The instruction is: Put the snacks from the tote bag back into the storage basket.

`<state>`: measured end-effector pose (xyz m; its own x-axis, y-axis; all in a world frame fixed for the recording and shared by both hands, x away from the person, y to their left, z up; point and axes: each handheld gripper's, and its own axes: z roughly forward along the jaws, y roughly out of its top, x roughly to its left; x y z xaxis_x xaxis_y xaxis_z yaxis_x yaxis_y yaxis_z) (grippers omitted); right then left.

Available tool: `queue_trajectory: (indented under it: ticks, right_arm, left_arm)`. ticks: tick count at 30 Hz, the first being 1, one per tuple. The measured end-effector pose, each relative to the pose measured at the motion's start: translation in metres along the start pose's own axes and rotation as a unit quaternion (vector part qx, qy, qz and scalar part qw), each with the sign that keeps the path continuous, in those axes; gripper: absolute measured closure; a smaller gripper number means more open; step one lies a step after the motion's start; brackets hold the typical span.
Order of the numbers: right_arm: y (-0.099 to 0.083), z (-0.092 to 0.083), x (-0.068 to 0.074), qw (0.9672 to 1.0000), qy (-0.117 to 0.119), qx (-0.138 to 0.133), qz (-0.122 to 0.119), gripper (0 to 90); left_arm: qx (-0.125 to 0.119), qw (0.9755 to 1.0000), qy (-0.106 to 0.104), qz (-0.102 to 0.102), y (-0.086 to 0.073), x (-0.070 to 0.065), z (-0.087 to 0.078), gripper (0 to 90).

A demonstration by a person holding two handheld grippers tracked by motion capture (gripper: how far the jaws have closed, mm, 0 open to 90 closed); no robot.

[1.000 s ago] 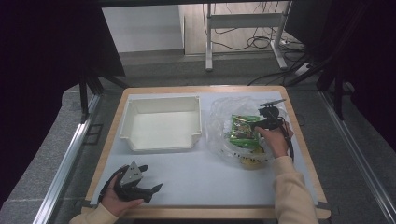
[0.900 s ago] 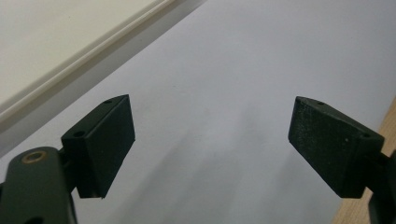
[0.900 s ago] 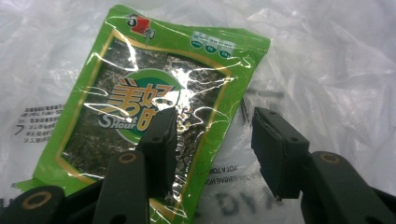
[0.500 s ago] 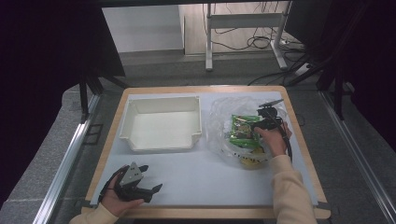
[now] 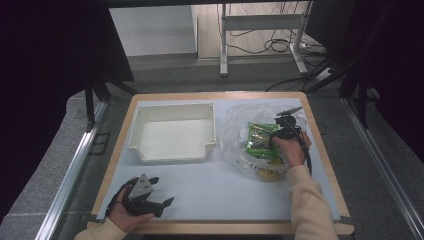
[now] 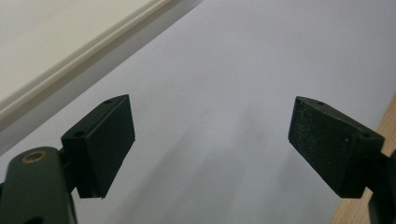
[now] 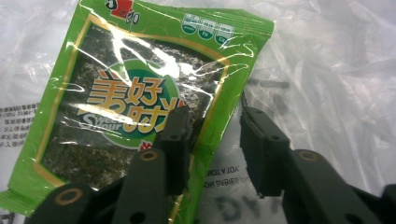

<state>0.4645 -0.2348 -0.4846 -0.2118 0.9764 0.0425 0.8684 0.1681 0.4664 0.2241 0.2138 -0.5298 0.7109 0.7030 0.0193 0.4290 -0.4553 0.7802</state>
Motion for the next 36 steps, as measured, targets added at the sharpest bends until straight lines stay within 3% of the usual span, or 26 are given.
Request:
queue_trajectory:
  ticks: [12,26,32,36]
  right_arm:
    - [0.001,0.005,0.006,0.9997,-0.009,0.005,0.022,75.8]
    - [0.001,0.006,0.013,0.9993,-0.032,-0.003,0.020,85.7]
    - [0.000,0.005,0.011,0.9994,-0.026,-0.010,0.020,87.8]
    - [-0.001,0.004,0.008,0.9995,-0.008,-0.017,0.025,88.5]
  left_arm:
    - [0.001,1.0000,-0.001,0.002,0.000,-0.001,0.000,14.4]
    - [0.001,1.0000,-0.002,0.003,0.000,-0.001,0.000,14.4]
    - [0.001,1.0000,-0.002,0.003,0.000,-0.001,0.000,14.4]
    - [0.000,1.0000,-0.002,0.002,0.000,0.000,0.000,14.4]
